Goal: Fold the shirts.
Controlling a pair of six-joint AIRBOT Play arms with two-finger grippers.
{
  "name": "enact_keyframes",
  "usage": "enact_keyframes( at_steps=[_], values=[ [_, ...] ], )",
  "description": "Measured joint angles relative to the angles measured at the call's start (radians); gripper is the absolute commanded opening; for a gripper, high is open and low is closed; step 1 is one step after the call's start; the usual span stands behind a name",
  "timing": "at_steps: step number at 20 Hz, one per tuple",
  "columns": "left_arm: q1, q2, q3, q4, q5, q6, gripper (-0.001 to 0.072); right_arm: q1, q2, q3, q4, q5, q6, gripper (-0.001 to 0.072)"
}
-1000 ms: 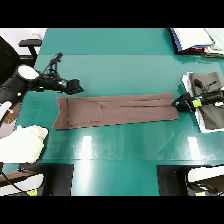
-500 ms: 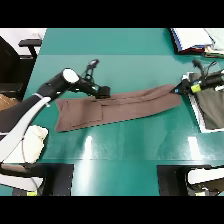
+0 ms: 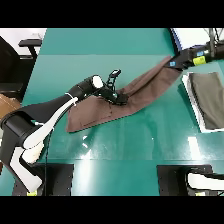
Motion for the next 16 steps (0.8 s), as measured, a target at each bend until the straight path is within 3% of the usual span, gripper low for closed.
enact_keyframes(
  at_steps=[8, 16],
  values=[
    [0.037, 0.001, 0.059, 0.119, -0.07, -0.087, 0.0023, 0.185, 0.009, 0.083, 0.078, -0.053, 0.021, 0.0015],
    [0.34, 0.391, 0.089, 0.299, -0.227, -0.077, 0.0024, 0.441, -0.08, 0.092, 0.205, -0.188, -0.032, 0.0022]
  ],
)
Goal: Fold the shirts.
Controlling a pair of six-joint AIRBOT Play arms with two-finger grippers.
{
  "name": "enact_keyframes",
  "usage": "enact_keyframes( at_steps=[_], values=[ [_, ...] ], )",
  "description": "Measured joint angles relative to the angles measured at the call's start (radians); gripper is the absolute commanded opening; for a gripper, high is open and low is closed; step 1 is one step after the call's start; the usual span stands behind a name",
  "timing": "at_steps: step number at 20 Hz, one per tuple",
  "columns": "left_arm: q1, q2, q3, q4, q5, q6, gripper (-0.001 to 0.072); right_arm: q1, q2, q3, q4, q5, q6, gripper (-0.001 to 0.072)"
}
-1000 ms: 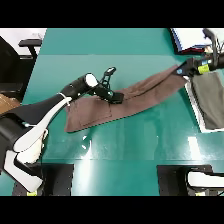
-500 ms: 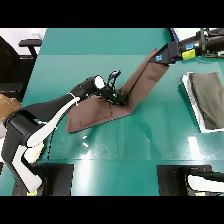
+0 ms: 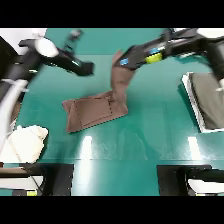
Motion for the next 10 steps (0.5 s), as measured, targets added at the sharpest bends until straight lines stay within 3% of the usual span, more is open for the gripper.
enact_keyframes(
  at_steps=[1, 2, 3, 6, 10],
  values=[
    [0.047, 0.059, 0.0, 0.025, -0.005, 0.001, 0.0024, 0.054, -0.031, 0.0, 0.022, -0.033, -0.023, 0.0158],
    [0.089, 0.109, 0.0, 0.047, -0.01, 0.002, 0.0024, 0.112, -0.066, 0.0, 0.041, -0.072, -0.056, 0.0366],
    [0.129, 0.161, 0.001, 0.061, -0.012, 0.002, 0.0024, 0.163, -0.097, 0.001, 0.056, -0.111, -0.095, 0.0462],
    [0.219, 0.261, 0.001, 0.087, -0.023, 0.003, 0.0024, 0.266, -0.179, 0.0, 0.07, -0.188, -0.18, 0.045],
    [0.269, 0.315, 0.001, 0.101, -0.05, 0.003, 0.0024, 0.242, -0.216, -0.004, -0.014, -0.131, -0.191, 0.045]
  ],
)
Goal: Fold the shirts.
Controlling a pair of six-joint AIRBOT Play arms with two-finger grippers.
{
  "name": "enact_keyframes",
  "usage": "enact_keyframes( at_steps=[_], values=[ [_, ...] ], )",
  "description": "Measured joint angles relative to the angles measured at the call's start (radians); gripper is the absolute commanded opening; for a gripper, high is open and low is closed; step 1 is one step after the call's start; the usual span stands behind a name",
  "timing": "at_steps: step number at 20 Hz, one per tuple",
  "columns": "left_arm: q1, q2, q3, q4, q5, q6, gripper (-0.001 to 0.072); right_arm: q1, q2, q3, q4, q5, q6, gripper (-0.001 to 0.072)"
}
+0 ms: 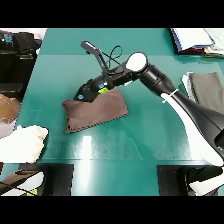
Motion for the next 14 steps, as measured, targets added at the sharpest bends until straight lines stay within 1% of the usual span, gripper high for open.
enact_keyframes(
  at_steps=[2, 4, 6, 10, 14],
  values=[
    [0.01, 0.008, 0.0, 0.005, -0.011, 0.0, 0.0024, -0.069, 0.008, -0.037, -0.069, 0.047, 0.021, 0.0451],
    [0.013, 0.014, 0.0, 0.004, -0.016, 0.0, 0.0024, -0.166, 0.031, -0.108, -0.122, 0.065, 0.056, 0.0456],
    [0.014, 0.016, 0.0, 0.002, -0.024, 0.0, 0.0024, -0.273, 0.049, -0.202, -0.168, 0.082, 0.093, 0.065],
    [0.014, 0.016, -0.006, -0.019, -0.028, 0.0, 0.0024, -0.448, 0.04, -0.363, -0.167, 0.08, 0.128, 0.0636],
    [0.014, 0.008, -0.024, -0.042, -0.021, 0.006, 0.0024, -0.49, -0.032, -0.4, -0.121, 0.077, 0.142, 0.0626]
  ],
)
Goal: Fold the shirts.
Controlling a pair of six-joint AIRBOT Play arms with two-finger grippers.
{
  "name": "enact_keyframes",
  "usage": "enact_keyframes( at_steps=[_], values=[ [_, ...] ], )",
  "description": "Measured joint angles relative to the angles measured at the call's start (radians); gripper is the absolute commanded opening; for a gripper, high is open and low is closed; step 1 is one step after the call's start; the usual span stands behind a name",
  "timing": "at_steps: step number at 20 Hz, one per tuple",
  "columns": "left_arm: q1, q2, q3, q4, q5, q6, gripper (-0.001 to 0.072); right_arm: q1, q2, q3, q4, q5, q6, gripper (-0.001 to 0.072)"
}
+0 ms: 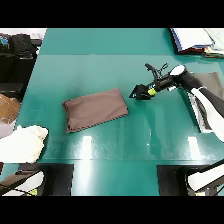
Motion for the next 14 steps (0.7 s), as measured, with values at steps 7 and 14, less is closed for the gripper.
enact_keyframes(
  at_steps=[7, 14],
  values=[
    [0.0, -0.003, -0.027, -0.04, 0.006, 0.017, 0.0024, 0.14, -0.19, 0.141, 0.111, 0.003, 0.01, 0.0291],
    [-0.037, -0.003, -0.03, -0.093, 0.008, 0.036, 0.0023, 0.211, -0.249, 0.308, 0.15, -0.009, -0.017, 0.0015]
  ],
)
